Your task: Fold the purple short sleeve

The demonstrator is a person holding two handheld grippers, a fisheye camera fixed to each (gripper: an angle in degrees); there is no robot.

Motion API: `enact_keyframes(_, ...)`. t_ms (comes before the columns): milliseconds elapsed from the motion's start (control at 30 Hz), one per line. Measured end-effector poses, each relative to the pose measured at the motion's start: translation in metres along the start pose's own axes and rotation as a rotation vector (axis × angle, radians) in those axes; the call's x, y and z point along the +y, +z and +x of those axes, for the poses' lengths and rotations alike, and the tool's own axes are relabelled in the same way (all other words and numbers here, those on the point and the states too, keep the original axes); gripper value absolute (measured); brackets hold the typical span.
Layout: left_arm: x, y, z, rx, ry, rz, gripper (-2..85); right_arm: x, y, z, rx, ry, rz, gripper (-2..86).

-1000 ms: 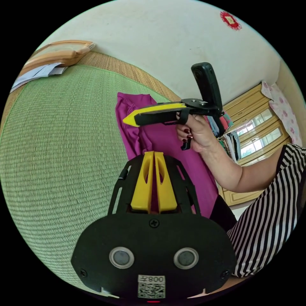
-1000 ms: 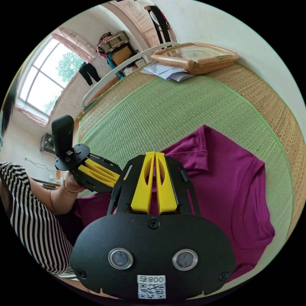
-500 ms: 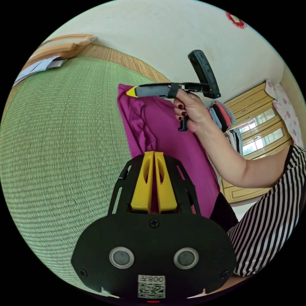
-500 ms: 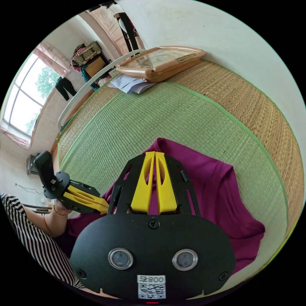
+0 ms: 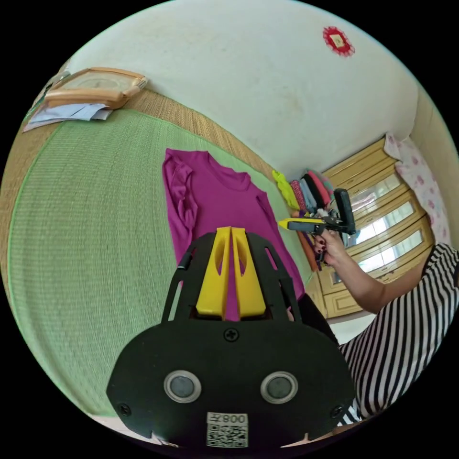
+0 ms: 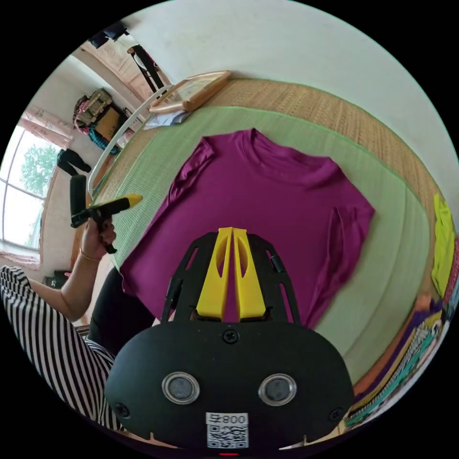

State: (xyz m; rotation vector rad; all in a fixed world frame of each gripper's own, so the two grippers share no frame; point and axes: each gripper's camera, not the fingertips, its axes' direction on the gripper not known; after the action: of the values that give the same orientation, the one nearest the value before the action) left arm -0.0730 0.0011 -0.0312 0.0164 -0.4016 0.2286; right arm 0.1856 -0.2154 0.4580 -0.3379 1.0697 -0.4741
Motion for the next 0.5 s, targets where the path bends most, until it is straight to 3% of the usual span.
enact_keyframes(167, 0.073, 0.024, 0.039, -0.243, 0.056, -0.215, 0.2, 0.099, 0.008, -0.025, 0.187, 0.001, -0.146, 0.1)
enact_keyframes(267, 0.105, 0.061, 0.031, -0.269, -0.008, -0.370, 0.2, 0.140, 0.041, -0.034, 0.251, -0.010, -0.284, 0.2)
enact_keyframes(300, 0.109, 0.068, 0.028, -0.258, -0.020, -0.395, 0.2, 0.153, 0.036, -0.039, 0.276, 0.002, -0.193, 0.2)
enact_keyframes(400, 0.112, 0.066, 0.026, -0.256, -0.084, -0.366, 0.3, 0.173, 0.028, -0.041, 0.291, 0.051, -0.115, 0.1)
enact_keyframes(500, 0.119, 0.048, 0.034, -0.239, -0.119, -0.315, 0.5, 0.183, 0.012, -0.029, 0.177, 0.115, -0.167, 0.1)
